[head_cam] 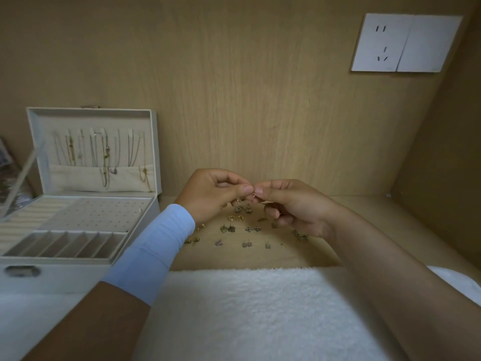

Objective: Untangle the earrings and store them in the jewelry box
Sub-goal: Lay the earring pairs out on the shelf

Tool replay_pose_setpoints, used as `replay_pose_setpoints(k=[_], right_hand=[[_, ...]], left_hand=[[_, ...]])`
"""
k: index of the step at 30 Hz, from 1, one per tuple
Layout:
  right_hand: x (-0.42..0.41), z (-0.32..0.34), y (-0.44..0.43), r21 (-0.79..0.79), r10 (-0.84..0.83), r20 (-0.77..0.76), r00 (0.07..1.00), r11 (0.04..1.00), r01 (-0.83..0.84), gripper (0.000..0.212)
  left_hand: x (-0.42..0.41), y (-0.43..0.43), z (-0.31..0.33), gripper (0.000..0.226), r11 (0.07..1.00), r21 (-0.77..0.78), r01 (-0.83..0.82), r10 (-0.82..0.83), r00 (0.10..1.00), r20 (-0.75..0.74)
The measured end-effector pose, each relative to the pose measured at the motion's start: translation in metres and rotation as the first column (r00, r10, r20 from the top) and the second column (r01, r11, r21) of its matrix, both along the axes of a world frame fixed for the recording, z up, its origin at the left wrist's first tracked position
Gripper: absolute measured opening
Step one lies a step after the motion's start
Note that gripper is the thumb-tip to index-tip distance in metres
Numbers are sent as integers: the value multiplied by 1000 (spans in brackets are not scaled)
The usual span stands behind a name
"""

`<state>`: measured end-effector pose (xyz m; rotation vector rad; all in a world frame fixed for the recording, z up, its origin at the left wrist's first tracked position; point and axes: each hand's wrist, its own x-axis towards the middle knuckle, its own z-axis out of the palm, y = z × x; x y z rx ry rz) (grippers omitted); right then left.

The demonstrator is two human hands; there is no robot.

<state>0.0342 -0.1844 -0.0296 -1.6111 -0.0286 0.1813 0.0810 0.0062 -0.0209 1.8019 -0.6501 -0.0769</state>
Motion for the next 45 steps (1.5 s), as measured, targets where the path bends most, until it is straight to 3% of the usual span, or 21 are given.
replay_pose_setpoints(k=[6,9,12,15,17,22,30,33,37,40,45], right_hand=[[-4,0,3,-12,40,24,999,999,-40,18],[-5,-2,16,-225,-31,137,990,973,61,10],[-5,-12,29,-492,26,275,961,862,118,13],[-6,-21,37,-738,129,269,955,665,118,13],[-8,-23,41,-819,161,270,950,556,139,7],[-13,-26,51,-898,265,250,931,424,120,7],[-8,-35,53,-843,338,237,911,538,20,9],[-6,-27,41,-741,284,237,929,671,-16,7],[-3,-8,13,-652,117,313,943,748,123,9],[-1,3,-12,-672,62,345,937,713,200,10],[2,5,-41,-787,73,277,958,589,182,9]], left_hand=[[-3,10,-2,6,997,53,51,-52,999,16],[0,25,-7,5,951,310,-12,-39,987,156],[0,39,-18,10,790,596,-145,-16,966,257],[1,44,-30,14,672,718,-183,-65,951,303],[3,44,-34,15,639,746,-187,-112,937,330],[8,42,-41,11,630,750,-202,-175,904,390],[11,44,-45,12,663,726,-183,-153,916,371],[9,45,-42,11,704,692,-161,-108,938,329],[1,45,-35,15,751,658,-54,-104,975,198],[-8,38,-31,10,729,684,10,-150,978,145],[-5,4,-13,7,857,509,-79,-75,959,275]])
